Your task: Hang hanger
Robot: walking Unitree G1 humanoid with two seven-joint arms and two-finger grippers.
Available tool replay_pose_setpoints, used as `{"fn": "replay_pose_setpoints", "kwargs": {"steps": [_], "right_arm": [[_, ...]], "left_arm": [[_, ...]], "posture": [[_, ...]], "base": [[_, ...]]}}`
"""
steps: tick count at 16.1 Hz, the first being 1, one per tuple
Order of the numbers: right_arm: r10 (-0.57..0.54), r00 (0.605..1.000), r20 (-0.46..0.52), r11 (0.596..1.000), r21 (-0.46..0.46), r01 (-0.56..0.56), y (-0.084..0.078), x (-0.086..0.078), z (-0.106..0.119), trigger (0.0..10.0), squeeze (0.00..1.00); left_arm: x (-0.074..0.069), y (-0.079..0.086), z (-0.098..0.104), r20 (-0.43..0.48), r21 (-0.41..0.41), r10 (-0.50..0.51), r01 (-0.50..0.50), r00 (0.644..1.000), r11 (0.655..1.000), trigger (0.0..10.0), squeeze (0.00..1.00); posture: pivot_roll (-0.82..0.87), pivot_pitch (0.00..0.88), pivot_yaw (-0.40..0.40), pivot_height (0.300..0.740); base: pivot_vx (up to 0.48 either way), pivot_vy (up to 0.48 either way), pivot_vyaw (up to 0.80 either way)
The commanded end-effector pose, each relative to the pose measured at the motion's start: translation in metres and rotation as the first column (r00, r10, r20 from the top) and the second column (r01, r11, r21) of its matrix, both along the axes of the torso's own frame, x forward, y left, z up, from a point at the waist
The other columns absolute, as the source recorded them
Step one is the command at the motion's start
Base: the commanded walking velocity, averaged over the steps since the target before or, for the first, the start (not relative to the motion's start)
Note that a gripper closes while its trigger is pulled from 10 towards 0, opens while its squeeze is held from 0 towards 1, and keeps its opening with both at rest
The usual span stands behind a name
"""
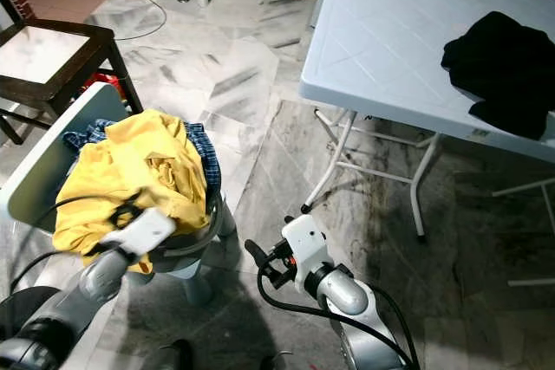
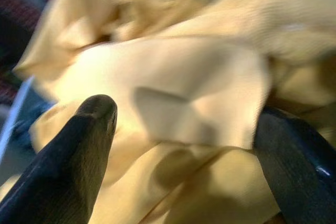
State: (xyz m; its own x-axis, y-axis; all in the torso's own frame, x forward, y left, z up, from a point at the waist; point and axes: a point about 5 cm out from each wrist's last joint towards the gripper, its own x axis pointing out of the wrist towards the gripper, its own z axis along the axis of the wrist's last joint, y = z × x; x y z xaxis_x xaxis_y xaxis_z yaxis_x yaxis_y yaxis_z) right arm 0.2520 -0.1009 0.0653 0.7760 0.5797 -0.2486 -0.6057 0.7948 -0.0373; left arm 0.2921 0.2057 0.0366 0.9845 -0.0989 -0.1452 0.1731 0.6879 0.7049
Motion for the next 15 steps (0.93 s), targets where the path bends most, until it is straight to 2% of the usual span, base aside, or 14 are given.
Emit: {"fn": "replay_pose_setpoints", "kwargs": {"steps": [1, 2, 4, 5, 7, 8, 9, 10, 12, 14, 15], "right_arm": [[-0.001, 1.000, -0.007, 1.000, -0.011, 0.001, -0.004, 0.001, -0.001, 10.0, 0.00], [0.001, 1.000, -0.007, 1.000, -0.011, -0.001, -0.004, 0.002, -0.001, 10.0, 0.00], [0.016, 1.000, -0.002, 1.000, -0.013, -0.016, -0.002, 0.004, 0.000, 10.0, 0.00], [0.027, 1.000, -0.001, 1.000, -0.015, -0.027, -0.001, 0.004, 0.001, 10.0, 0.00], [0.039, 0.999, 0.001, 0.999, -0.018, -0.039, -0.001, 0.005, 0.001, 10.0, 0.00], [0.041, 0.999, 0.001, 0.999, -0.020, -0.041, -0.001, 0.005, 0.001, 10.0, 0.00], [0.041, 0.999, 0.002, 0.999, -0.020, -0.041, -0.001, 0.005, 0.001, 10.0, 0.00], [0.040, 0.999, 0.004, 0.999, -0.022, -0.040, -0.001, 0.006, 0.002, 10.0, 0.00], [0.033, 0.999, 0.005, 0.999, -0.023, -0.033, -0.002, 0.005, 0.001, 10.0, 0.00], [0.027, 1.000, 0.006, 0.999, -0.022, -0.027, -0.003, 0.004, 0.001, 10.0, 0.00], [0.022, 1.000, 0.006, 1.000, -0.021, -0.022, -0.003, 0.003, 0.001, 10.0, 0.00]], "left_arm": [[-0.007, 0.000, -0.001, 0.047, -0.048, 0.048, -0.046, 0.998, 0.998, 10.0, 0.00], [-0.009, 0.000, -0.001, 0.055, -0.059, 0.058, -0.055, 0.997, 0.997, 10.0, 0.00], [-0.023, 0.000, -0.007, 0.056, -0.206, 0.150, -0.135, 0.987, 0.969, 10.0, 0.00], [-0.024, -0.003, -0.007, 0.048, -0.316, 0.195, -0.170, 0.980, 0.933, 10.0, 0.00], [-0.019, -0.012, -0.005, -0.026, -0.548, 0.250, -0.223, 0.968, 0.806, 10.0, 0.00], [-0.015, -0.016, -0.005, -0.061, -0.606, 0.246, -0.232, 0.967, 0.761, 10.0, 0.00], [-0.014, -0.019, -0.004, -0.065, -0.630, 0.236, -0.223, 0.970, 0.744, 10.0, 0.00], [-0.010, -0.028, -0.001, -0.083, -0.660, 0.186, -0.193, 0.979, 0.726, 10.0, 0.00], [-0.007, -0.049, -0.008, -0.204, -0.742, 0.102, -0.222, 0.974, 0.632, 10.0, 0.00], [-0.010, -0.060, -0.014, -0.258, -0.766, 0.033, -0.226, 0.965, 0.601, 10.0, 0.00], [-0.014, -0.064, -0.017, -0.276, -0.766, 0.004, -0.222, 0.961, 0.604, 10.0, 0.00]], "posture": [[-0.07, 0.169, -0.110, 0.740], [-0.07, 0.169, -0.110, 0.740], [-0.06, 0.166, -0.116, 0.740], [-0.05, 0.164, -0.123, 0.740], [-0.05, 0.161, -0.134, 0.740], [-0.05, 0.161, -0.135, 0.740], [-0.05, 0.161, -0.135, 0.740], [-0.05, 0.163, -0.132, 0.740], [-0.06, 0.162, -0.124, 0.740], [-0.07, 0.162, -0.121, 0.740], [-0.08, 0.164, -0.113, 0.740]], "base": [[0.000, 0.000, 0.00], [0.000, 0.000, 0.00], [0.000, 0.000, 0.00], [0.000, 0.000, 0.00], [0.000, 0.000, 0.00], [0.000, 0.000, 0.00], [0.000, 0.000, 0.00], [0.000, 0.000, 0.00], [0.000, 0.000, 0.00], [0.000, 0.000, 0.00], [0.000, 0.000, 0.00]]}}
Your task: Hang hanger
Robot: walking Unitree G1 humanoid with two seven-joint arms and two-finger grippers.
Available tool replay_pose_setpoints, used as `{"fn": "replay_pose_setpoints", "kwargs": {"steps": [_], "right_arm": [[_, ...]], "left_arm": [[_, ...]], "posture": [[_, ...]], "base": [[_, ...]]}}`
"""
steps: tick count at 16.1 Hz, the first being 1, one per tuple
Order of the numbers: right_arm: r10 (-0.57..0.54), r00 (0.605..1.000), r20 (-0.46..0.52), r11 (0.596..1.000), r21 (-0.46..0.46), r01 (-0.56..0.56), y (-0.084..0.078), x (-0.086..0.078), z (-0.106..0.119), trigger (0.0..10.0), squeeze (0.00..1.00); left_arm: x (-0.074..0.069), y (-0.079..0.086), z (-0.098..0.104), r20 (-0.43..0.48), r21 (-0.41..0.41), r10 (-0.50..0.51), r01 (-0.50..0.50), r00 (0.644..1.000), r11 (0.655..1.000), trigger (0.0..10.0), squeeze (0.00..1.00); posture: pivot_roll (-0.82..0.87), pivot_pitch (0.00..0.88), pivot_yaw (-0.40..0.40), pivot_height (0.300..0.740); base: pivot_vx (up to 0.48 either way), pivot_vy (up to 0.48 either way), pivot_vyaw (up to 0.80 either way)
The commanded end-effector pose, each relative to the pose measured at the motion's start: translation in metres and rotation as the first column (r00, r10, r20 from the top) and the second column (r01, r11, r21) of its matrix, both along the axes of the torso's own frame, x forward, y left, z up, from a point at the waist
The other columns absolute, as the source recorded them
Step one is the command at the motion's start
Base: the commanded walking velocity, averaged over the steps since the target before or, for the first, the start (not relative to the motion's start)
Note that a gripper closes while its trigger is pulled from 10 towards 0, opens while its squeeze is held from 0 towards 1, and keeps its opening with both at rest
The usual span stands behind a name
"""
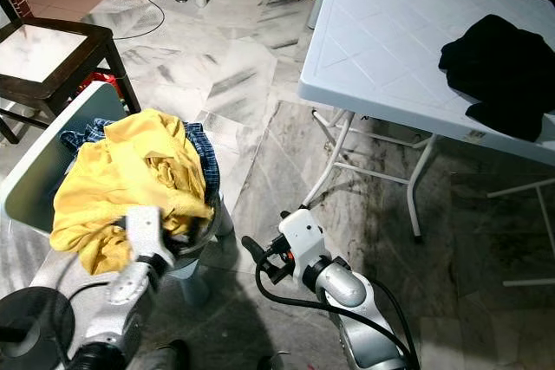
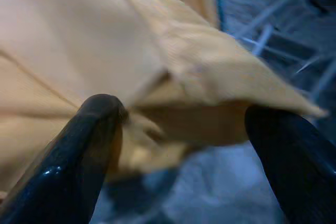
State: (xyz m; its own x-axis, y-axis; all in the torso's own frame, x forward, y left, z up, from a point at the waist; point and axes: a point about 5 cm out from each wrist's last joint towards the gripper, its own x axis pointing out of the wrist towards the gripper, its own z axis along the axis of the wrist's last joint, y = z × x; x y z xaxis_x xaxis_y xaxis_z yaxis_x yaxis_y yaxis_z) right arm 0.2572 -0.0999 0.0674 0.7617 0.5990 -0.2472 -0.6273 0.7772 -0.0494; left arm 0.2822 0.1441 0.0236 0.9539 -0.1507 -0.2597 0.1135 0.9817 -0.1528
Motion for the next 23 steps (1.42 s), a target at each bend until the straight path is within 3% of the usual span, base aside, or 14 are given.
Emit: {"fn": "replay_pose_setpoints", "kwargs": {"steps": [1, 2, 5, 7, 9, 12, 16, 17, 18, 23], "right_arm": [[-0.011, 1.000, -0.002, 1.000, -0.011, 0.011, -0.004, -0.003, -0.002, 10.0, 0.00], [-0.014, 1.000, -0.004, 1.000, -0.011, 0.014, -0.004, -0.004, -0.002, 10.0, 0.00], [-0.014, 1.000, -0.005, 1.000, -0.011, 0.014, -0.004, -0.004, -0.003, 10.0, 0.00], [-0.014, 1.000, -0.004, 1.000, -0.011, 0.014, -0.004, -0.003, -0.002, 10.0, 0.00], [-0.011, 1.000, 0.000, 1.000, -0.012, 0.011, -0.004, -0.001, -0.001, 10.0, 0.00], [-0.014, 1.000, 0.003, 1.000, -0.014, 0.014, -0.005, -0.001, -0.001, 10.0, 0.00], [-0.025, 1.000, 0.003, 1.000, -0.010, 0.025, -0.004, -0.002, -0.001, 10.0, 0.00], [-0.029, 1.000, 0.003, 1.000, -0.008, 0.029, -0.004, -0.002, -0.001, 10.0, 0.00], [-0.030, 1.000, 0.003, 1.000, -0.008, 0.030, -0.004, -0.003, -0.002, 10.0, 0.00], [-0.046, 0.999, 0.001, 0.999, -0.010, 0.046, -0.006, -0.005, -0.004, 10.0, 0.00]], "left_arm": [[-0.009, -0.003, -0.010, -0.064, -0.026, -0.034, 0.032, 0.997, 0.999, 10.0, 0.00], [-0.015, -0.002, -0.017, -0.121, -0.042, -0.050, 0.045, 0.991, 0.998, 10.0, 0.00], [-0.016, -0.002, -0.019, -0.143, -0.089, -0.056, 0.044, 0.988, 0.995, 10.0, 0.00], [-0.013, -0.001, -0.017, -0.125, -0.101, -0.038, 0.026, 0.991, 0.995, 10.0, 0.00], [-0.001, -0.005, -0.008, -0.058, -0.106, -0.020, 0.014, 0.998, 0.994, 10.0, 0.00], [0.017, -0.010, 0.008, 0.006, -0.042, -0.014, 0.014, 1.000, 0.999, 10.0, 0.00], [0.029, -0.006, 0.009, -0.004, 0.083, 0.000, 0.000, 1.000, 0.997, 10.0, 0.00], [0.032, -0.002, 0.009, -0.014, 0.098, 0.031, -0.030, 0.999, 0.995, 7.3, 0.00], [0.034, 0.001, 0.010, -0.021, 0.090, 0.053, -0.051, 0.998, 0.995, 0.3, 0.00], [0.036, 0.017, 0.010, -0.007, 0.128, 0.121, -0.119, 0.993, 0.985, 0.0, 0.00]], "posture": [[-0.08, 0.164, -0.113, 0.740], [-0.08, 0.167, -0.111, 0.740], [-0.07, 0.170, -0.113, 0.740], [-0.07, 0.170, -0.117, 0.740], [-0.07, 0.169, -0.121, 0.740], [-0.08, 0.168, -0.122, 0.740], [-0.09, 0.172, -0.112, 0.740], [-0.09, 0.172, -0.112, 0.740], [-0.10, 0.175, -0.108, 0.740], [-0.10, 0.173, -0.105, 0.740]], "base": [[0.000, 0.000, 0.00], [0.000, 0.000, 0.00], [0.000, 0.000, 0.00], [0.000, 0.000, 0.00], [0.000, 0.000, 0.00], [0.000, 0.000, 0.00], [0.000, 0.000, 0.00], [0.000, 0.000, 0.00], [0.000, 0.000, 0.00], [0.000, 0.000, 0.00]]}}
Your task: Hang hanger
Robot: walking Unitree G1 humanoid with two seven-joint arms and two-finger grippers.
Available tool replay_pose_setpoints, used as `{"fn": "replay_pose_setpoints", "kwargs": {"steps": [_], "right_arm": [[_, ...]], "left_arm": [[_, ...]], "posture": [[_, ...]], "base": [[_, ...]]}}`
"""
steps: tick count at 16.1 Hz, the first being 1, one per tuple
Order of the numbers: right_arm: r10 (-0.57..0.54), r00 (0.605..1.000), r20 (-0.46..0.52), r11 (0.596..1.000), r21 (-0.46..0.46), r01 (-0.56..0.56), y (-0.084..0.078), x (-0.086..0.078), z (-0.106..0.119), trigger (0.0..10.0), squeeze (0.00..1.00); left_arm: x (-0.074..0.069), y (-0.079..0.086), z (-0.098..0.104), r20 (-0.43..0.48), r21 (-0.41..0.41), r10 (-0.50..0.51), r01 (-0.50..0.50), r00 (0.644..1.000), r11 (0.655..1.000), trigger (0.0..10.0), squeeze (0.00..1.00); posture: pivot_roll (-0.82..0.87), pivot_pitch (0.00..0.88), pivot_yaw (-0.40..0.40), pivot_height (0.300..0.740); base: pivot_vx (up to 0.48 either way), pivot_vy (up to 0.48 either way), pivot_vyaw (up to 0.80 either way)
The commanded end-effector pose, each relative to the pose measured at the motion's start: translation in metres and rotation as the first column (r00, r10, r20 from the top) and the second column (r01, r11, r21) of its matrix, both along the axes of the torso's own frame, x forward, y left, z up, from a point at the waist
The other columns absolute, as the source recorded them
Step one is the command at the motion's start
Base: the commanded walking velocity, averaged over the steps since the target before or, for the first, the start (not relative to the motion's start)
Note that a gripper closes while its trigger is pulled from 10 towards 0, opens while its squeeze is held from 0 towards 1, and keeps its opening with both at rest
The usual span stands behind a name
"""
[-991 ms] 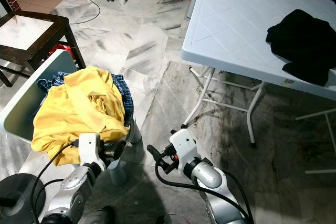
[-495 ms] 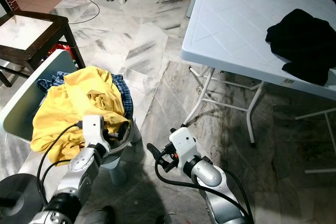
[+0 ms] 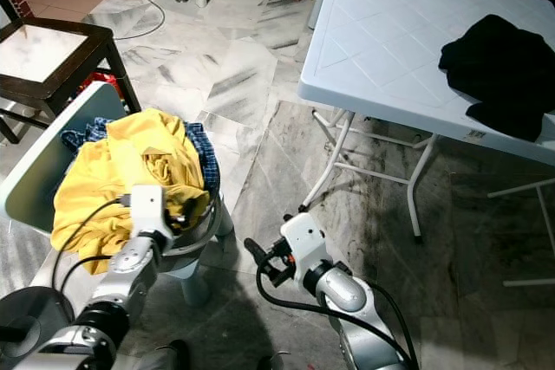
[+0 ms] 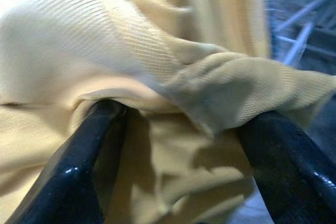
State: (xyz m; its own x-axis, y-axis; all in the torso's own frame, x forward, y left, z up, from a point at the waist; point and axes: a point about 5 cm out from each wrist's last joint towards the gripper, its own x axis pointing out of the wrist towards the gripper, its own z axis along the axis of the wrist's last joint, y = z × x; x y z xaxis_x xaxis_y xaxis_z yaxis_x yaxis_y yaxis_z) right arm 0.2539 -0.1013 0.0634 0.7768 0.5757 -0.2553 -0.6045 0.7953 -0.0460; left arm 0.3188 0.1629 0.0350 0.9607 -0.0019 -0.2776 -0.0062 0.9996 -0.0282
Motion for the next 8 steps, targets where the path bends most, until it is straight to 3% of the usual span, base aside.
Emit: {"fn": "replay_pose_setpoints", "kwargs": {"steps": [1, 5, 7, 8], "right_arm": [[-0.018, 1.000, 0.009, 1.000, -0.008, 0.018, -0.005, -0.002, 0.000, 10.0, 0.00], [-0.015, 1.000, 0.009, 1.000, -0.012, 0.016, -0.005, -0.002, 0.000, 10.0, 0.00], [-0.014, 1.000, 0.011, 1.000, -0.015, 0.015, -0.006, -0.001, 0.000, 10.0, 0.00], [-0.013, 1.000, 0.011, 1.000, -0.015, 0.014, -0.006, -0.001, 0.001, 10.0, 0.00]], "left_arm": [[0.001, 0.008, 0.001, 0.013, 0.036, 0.047, -0.047, 0.999, 0.998, 0.0, 0.00], [0.003, 0.029, 0.007, 0.046, 0.138, 0.112, -0.117, 0.993, 0.983, 0.0, 0.00], [0.003, 0.036, 0.011, 0.077, 0.222, 0.116, -0.131, 0.990, 0.966, 0.0, 0.00], [0.003, 0.039, 0.014, 0.101, 0.326, 0.096, -0.125, 0.990, 0.937, 0.0, 0.00]], "posture": [[-0.10, 0.172, -0.107, 0.740], [-0.10, 0.170, -0.112, 0.740], [-0.10, 0.167, -0.113, 0.740], [-0.10, 0.167, -0.113, 0.740]], "base": [[0.000, 0.000, 0.00], [0.000, 0.000, 0.00], [0.000, 0.000, 0.00], [0.000, 0.000, 0.00]]}}
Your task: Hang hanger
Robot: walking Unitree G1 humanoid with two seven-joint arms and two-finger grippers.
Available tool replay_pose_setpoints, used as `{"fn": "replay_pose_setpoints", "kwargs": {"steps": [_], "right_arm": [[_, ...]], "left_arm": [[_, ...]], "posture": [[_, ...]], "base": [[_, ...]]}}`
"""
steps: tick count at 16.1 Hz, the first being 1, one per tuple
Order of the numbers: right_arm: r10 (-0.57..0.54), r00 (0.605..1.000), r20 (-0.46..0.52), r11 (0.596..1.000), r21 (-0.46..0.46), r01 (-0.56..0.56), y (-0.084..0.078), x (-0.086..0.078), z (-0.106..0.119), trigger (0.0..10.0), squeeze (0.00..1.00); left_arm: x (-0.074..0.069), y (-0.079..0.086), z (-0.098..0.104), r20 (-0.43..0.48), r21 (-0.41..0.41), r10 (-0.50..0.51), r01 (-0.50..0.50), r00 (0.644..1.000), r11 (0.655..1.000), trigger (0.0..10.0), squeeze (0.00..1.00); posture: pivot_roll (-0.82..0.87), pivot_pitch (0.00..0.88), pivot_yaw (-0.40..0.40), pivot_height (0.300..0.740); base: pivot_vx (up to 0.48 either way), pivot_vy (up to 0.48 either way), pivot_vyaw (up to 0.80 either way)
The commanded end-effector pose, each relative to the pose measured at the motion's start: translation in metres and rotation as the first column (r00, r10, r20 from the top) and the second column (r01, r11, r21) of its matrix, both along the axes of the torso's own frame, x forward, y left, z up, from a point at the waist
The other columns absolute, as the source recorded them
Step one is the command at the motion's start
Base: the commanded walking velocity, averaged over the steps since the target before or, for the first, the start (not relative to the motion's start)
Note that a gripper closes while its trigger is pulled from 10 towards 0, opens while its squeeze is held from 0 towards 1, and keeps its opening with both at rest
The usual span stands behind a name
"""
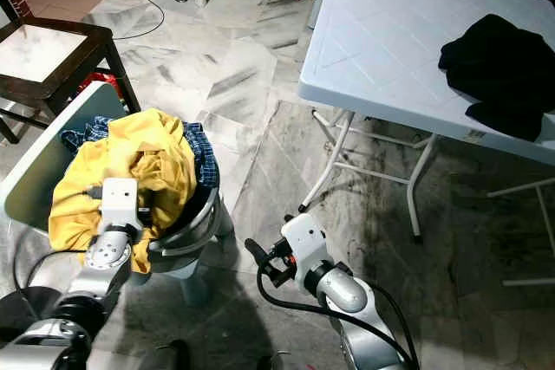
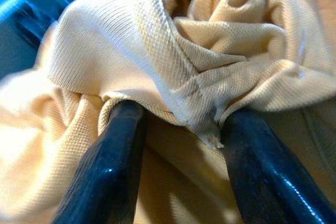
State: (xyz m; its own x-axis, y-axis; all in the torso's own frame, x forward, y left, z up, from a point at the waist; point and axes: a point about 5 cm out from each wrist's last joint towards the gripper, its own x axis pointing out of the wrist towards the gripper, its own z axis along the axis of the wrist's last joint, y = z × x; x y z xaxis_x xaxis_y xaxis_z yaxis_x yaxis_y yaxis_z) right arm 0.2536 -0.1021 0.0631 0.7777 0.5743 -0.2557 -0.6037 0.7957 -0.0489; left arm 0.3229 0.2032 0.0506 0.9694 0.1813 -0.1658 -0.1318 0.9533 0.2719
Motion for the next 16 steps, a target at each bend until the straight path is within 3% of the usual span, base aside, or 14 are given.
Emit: {"fn": "replay_pose_setpoints", "kwargs": {"steps": [1, 7, 9, 10, 12, 13, 16], "right_arm": [[-0.012, 1.000, 0.010, 1.000, -0.013, 0.012, -0.005, 0.000, 0.001, 10.0, 0.00], [-0.003, 1.000, 0.005, 1.000, -0.010, 0.003, -0.002, -0.002, -0.001, 10.0, 0.00], [-0.007, 1.000, 0.004, 1.000, -0.009, 0.007, -0.002, -0.002, -0.001, 10.0, 0.00], [-0.007, 1.000, 0.003, 1.000, -0.009, 0.008, -0.002, -0.003, -0.001, 10.0, 0.00], [-0.009, 1.000, -0.002, 1.000, -0.008, 0.009, -0.002, -0.005, -0.002, 10.0, 0.00], [-0.009, 1.000, -0.002, 1.000, -0.008, 0.009, -0.002, -0.005, -0.002, 10.0, 0.00], [-0.008, 1.000, -0.004, 1.000, -0.005, 0.008, 0.000, -0.004, -0.002, 10.0, 0.00]], "left_arm": [[-0.001, 0.000, -0.001, -0.004, 0.061, -0.006, 0.006, 1.000, 0.998, 0.0, 0.00], [0.000, 0.000, 0.004, 0.008, 0.295, -0.092, 0.086, 0.996, 0.952, 0.0, 0.00], [0.002, -0.002, 0.008, 0.003, 0.438, -0.173, 0.154, 0.985, 0.886, 0.0, 0.00], [0.002, -0.002, 0.009, 0.000, 0.465, -0.190, 0.169, 0.982, 0.869, 0.0, 0.00], [0.003, -0.001, 0.014, -0.009, 0.561, -0.269, 0.228, 0.963, 0.796, 0.0, 0.00], [0.003, -0.001, 0.014, -0.009, 0.561, -0.269, 0.228, 0.963, 0.796, 0.0, 0.00], [0.001, -0.013, 0.012, -0.112, 0.711, -0.439, 0.381, 0.891, 0.591, 0.0, 0.00]], "posture": [[-0.10, 0.165, -0.113, 0.740], [-0.09, 0.162, -0.111, 0.740], [-0.10, 0.165, -0.108, 0.740], [-0.10, 0.166, -0.107, 0.740], [-0.10, 0.167, -0.104, 0.740], [-0.10, 0.167, -0.104, 0.740], [-0.10, 0.168, -0.104, 0.740]], "base": [[0.000, 0.000, 0.00], [0.000, 0.000, 0.00], [0.000, 0.000, 0.00], [0.000, 0.000, 0.00], [0.000, 0.000, 0.00], [0.000, 0.000, 0.00], [0.000, 0.000, 0.00]]}}
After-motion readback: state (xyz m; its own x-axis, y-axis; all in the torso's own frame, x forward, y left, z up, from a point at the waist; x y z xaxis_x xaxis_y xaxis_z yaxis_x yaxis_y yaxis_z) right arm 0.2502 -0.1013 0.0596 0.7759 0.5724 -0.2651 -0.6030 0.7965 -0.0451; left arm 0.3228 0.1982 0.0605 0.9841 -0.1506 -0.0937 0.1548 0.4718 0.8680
